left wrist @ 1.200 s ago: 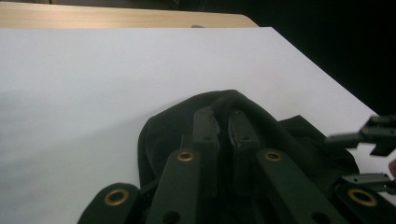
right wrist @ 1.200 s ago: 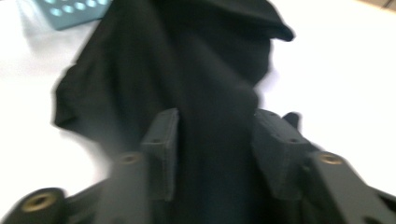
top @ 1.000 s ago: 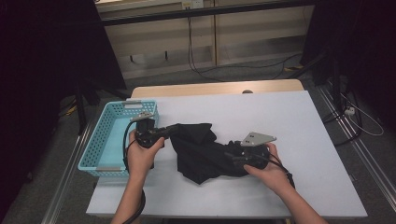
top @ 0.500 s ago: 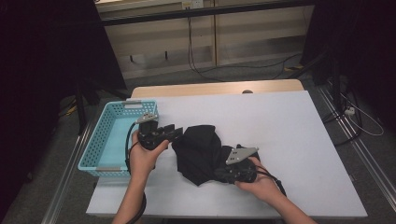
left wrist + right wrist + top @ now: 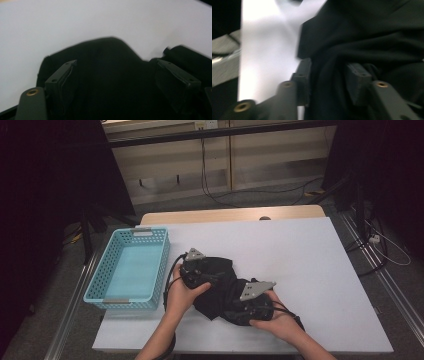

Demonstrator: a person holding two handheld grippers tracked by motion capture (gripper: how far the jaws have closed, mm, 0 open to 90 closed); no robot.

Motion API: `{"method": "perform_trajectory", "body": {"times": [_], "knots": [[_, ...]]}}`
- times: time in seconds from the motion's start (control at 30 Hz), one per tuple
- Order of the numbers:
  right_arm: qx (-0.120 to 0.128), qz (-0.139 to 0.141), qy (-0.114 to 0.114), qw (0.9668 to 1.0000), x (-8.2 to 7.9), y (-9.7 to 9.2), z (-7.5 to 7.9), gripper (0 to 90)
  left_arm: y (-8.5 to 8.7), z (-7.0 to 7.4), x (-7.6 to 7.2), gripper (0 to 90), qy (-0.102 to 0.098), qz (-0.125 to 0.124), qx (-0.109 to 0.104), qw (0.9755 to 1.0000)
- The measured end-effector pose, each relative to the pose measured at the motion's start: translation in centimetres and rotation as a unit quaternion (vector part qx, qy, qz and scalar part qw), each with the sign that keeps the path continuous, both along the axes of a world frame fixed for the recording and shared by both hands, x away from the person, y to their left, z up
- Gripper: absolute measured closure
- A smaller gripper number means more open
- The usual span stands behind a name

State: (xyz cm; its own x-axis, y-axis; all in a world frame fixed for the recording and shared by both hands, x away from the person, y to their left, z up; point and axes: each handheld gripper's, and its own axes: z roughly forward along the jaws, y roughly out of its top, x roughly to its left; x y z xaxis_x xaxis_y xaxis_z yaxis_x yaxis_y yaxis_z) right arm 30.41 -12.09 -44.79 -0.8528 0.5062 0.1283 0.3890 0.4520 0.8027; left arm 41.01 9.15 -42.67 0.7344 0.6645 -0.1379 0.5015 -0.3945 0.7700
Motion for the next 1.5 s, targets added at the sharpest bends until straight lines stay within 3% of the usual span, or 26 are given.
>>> {"method": "perform_trajectory", "body": {"times": [0.07, 0.17, 0.27, 0.3, 0.37, 0.43, 0.53, 0.67, 0.87, 0.9, 0.97, 1.0, 1.03, 1.07, 1.17, 1.23, 1.27, 1.37, 1.5], "knots": [[0.006, -0.027, -0.012, 0.9995, 0.4, -0.9, 0.4, 51.1, -0.1, -0.9, 0.2, 17.9, -0.006, 0.007, 0.025, 0.9996], [0.002, -0.079, -0.028, 0.9965, 1.2, -2.2, 0.8, 42.8, 0.4, -1.6, 0.5, 14.5, -0.014, 0.031, 0.046, 0.9984], [-0.014, -0.134, -0.041, 0.99, 2.3, -3.1, 0.5, 36.9, 0.8, -1.7, 0.7, 8.9, -0.021, 0.049, 0.061, 0.9967], [-0.014, -0.134, -0.041, 0.99, 2.3, -3.1, 0.5, 36.9, 0.8, -2.0, 0.7, 8.9, -0.014, 0.052, 0.062, 0.9966], [-0.033, -0.162, -0.054, 0.9848, 2.9, -3.2, 0.2, 35.4, 0.8, -2.5, 0.7, 7.6, -0.003, 0.055, 0.066, 0.9963], [-0.034, -0.178, -0.051, 0.9821, 3.4, -3.5, 0.0, 35.5, 0.8, -2.9, 0.7, 6.9, 0.009, 0.06, 0.065, 0.996], [-0.032, -0.19, -0.048, 0.9802, 3.5, -3.9, -0.1, 35.3, 1.1, -3.3, 1.0, 5.0, 0.032, 0.07, 0.049, 0.9958], [-0.03, -0.195, -0.046, 0.9794, 3.5, -4.2, 0.0, 34.4, 0.9, -3.4, 1.0, 3.6, 0.032, 0.061, 0.045, 0.9966], [-0.03, -0.211, -0.045, 0.976, 3.6, -4.9, 0.0, 31.7, 0.0, -3.0, 0.5, 19.3, 0.035, 0.029, 0.037, 0.9982], [-0.028, -0.218, -0.044, 0.9744, 3.7, -5.4, 0.1, 31.2, 0.0, -2.8, 0.4, 41.2, 0.045, 0.016, 0.022, 0.9986], [-0.029, -0.222, -0.045, 0.9736, 3.7, -5.6, 0.1, 30.8, -0.3, -2.7, 0.2, 46.3, 0.045, 0.0, 0.021, 0.9988], [-0.028, -0.225, -0.045, 0.9729, 3.8, -5.8, 0.1, 30.7, -0.5, -2.6, 0.1, 54.2, 0.05, -0.009, 0.013, 0.9986], [-0.025, -0.232, -0.041, 0.9716, 3.9, -6.3, 0.2, 30.6, -0.7, -2.6, 0.0, 67.7, 0.059, -0.021, 0.003, 0.998], [-0.025, -0.232, -0.041, 0.9716, 3.9, -6.3, 0.2, 30.6, -0.9, -2.7, -0.1, 67.7, 0.068, -0.027, -0.003, 0.9973], [-0.022, -0.243, -0.042, 0.9688, 3.9, -6.9, 0.2, 28.0, -1.7, -2.6, -0.4, 71.2, 0.065, -0.055, -0.005, 0.9963], [-0.02, -0.257, -0.044, 0.9652, 4.0, -7.4, 0.3, 24.5, -2.3, -2.4, -0.6, 72.5, 0.067, -0.08, -0.007, 0.9946], [-0.02, -0.257, -0.044, 0.9652, 4.0, -7.4, 0.3, 24.5, -2.6, -2.4, -0.8, 72.5, 0.068, -0.088, -0.009, 0.9938], [-0.021, -0.269, -0.048, 0.9618, 4.1, -8.0, 0.4, 23.7, -4.1, -2.2, -1.5, 73.0, 0.064, -0.132, -0.008, 0.9892], [-0.017, -0.285, -0.05, 0.9571, 4.1, -8.7, 0.5, 22.4, -5.7, -1.3, -2.6, 72.6, 0.054, -0.19, -0.021, 0.98]]}}
